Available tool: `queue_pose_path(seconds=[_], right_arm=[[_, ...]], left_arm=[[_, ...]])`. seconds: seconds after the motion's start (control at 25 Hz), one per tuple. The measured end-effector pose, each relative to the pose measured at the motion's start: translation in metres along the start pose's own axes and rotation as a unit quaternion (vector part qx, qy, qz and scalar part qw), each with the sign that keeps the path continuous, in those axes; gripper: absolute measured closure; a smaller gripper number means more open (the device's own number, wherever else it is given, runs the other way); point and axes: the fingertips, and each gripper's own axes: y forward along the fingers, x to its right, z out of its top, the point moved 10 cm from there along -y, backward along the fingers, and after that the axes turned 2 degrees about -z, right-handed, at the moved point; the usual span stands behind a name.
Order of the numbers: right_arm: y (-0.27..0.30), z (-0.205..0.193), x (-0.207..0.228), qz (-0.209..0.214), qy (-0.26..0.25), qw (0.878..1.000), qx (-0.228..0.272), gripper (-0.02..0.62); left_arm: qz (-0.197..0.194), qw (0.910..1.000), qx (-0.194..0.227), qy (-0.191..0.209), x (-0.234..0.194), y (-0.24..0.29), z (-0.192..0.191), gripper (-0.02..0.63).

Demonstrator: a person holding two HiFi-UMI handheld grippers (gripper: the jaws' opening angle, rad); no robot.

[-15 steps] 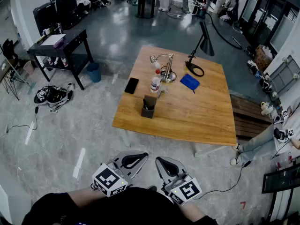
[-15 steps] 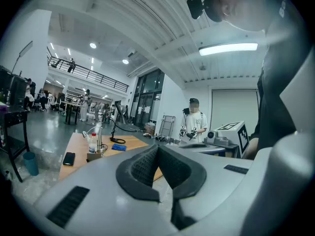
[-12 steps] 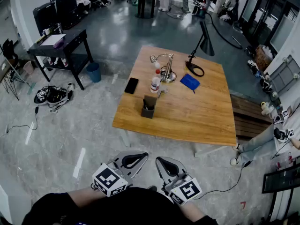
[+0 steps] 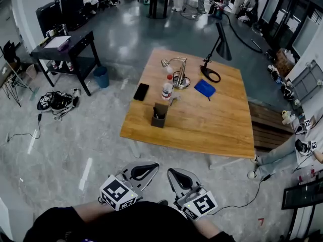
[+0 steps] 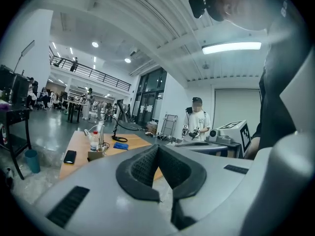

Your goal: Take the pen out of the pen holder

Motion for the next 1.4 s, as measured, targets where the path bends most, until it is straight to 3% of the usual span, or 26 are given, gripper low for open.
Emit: queue_pose_path(seconds=[0.4,0.64,1.0,1.4], right_arm=[[-0.015,0.003,0.021,0.032,0.000,0.999,0.006,0.597],[-0.016,-0.001,0.041,0.040,0.001,0.999,0.000,0.597],[0.037,0.008,0.069,0.007,-0.003,1.000,-0.010,0.597],[0.121,0.024,0.086,-0.033,0.000,0.999,-0.006,0.597]], left_arm=[[0.047,0.9989,-0.006,-0.003,0.006,0.021,-0.003,0.597],[0.088,0.9961,-0.005,-0.004,-0.015,0.038,-0.003,0.597],[0.090,0.9958,-0.009,0.011,-0.103,0.066,0.006,0.597],[0.062,0.9966,-0.054,0.000,-0.207,0.093,-0.008,0.595]])
